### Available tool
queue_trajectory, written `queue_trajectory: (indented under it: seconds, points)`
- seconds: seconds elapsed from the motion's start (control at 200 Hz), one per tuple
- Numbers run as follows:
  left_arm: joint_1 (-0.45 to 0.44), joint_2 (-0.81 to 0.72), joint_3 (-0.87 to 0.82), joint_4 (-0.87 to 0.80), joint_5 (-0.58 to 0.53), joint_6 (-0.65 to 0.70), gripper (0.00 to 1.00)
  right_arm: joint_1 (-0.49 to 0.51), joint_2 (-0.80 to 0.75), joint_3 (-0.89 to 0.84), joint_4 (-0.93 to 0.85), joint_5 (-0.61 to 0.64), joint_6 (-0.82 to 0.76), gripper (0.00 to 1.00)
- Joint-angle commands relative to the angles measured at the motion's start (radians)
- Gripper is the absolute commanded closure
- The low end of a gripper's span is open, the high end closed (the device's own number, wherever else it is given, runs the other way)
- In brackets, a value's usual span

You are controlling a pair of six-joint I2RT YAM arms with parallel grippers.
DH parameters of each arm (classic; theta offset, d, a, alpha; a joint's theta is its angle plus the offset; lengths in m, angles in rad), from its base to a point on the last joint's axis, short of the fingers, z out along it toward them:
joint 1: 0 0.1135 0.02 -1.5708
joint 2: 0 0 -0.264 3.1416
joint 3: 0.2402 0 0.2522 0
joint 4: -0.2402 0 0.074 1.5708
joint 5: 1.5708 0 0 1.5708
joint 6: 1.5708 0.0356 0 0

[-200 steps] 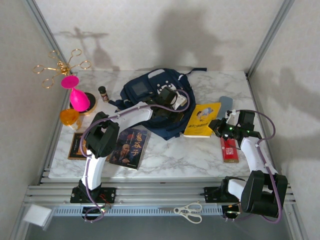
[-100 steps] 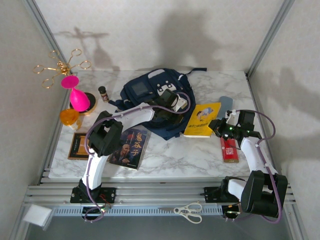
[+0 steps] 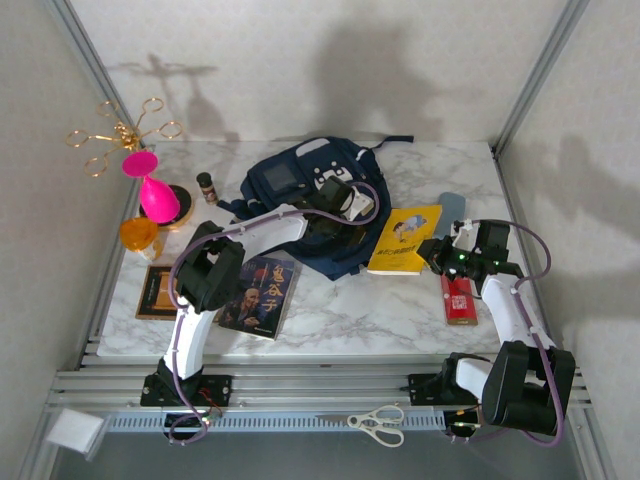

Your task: Pack the student bag

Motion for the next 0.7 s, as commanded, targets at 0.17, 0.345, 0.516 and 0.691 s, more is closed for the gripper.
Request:
queue_trajectory:
  seconds: [0.17,0.345,0.516,0.691]
  points:
    - [0.027,-0.076,-0.030,0.068,0.037,-0.033,0.79,0.005,-0.019,0.006,0.047,-0.037,-0.006,1.00]
    - [0.033,-0.063,-0.033,0.066,0.031,-0.035,0.83,0.004,-0.020,0.004,0.047,-0.038,-0.004,1.00]
    - [0.030,-0.045,-0.041,0.052,0.055,-0.027,0.75,0.004,-0.020,0.003,0.048,-0.036,-0.006,1.00]
    - [0.029,-0.043,-0.047,0.055,0.084,-0.027,0.70,0.005,-0.016,0.003,0.055,-0.037,0.000,1.00]
